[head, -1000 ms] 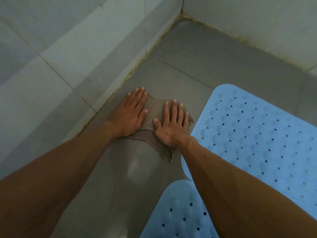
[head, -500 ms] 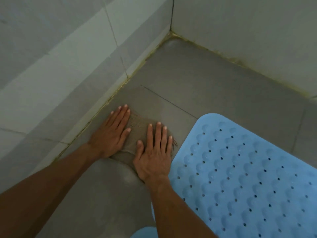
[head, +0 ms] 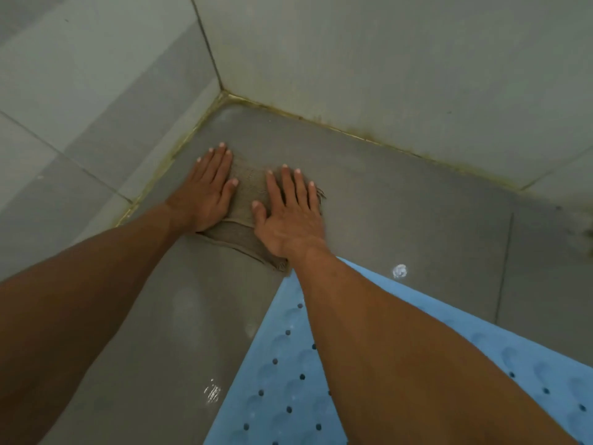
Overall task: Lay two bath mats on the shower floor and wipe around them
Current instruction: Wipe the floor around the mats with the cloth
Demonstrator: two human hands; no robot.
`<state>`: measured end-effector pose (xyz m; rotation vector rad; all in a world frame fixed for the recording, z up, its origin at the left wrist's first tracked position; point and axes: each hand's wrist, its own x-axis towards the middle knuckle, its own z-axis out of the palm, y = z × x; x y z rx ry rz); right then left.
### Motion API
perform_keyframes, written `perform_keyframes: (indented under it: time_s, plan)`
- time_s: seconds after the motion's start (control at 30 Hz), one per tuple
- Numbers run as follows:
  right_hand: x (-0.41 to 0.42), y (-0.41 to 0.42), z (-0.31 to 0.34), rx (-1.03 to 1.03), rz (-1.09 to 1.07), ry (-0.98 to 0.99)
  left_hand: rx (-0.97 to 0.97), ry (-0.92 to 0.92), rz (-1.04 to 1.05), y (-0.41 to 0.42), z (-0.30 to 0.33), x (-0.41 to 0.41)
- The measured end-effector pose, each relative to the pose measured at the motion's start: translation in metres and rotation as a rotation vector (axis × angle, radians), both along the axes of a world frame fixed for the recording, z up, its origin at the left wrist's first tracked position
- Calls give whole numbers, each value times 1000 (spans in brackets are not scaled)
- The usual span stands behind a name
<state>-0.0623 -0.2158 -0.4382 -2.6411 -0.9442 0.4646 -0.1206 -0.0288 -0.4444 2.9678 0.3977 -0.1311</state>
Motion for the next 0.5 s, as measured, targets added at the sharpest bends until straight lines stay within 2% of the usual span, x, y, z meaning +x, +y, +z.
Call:
perform_keyframes:
  time_s: [0.23,0.5]
  plan:
    - [14,-24,-3,25,25,-32,0,34,37,-13,-5,19]
    - [61,-141,-3,-6,-50,-92,-46,-31,-76,-128,-4,81]
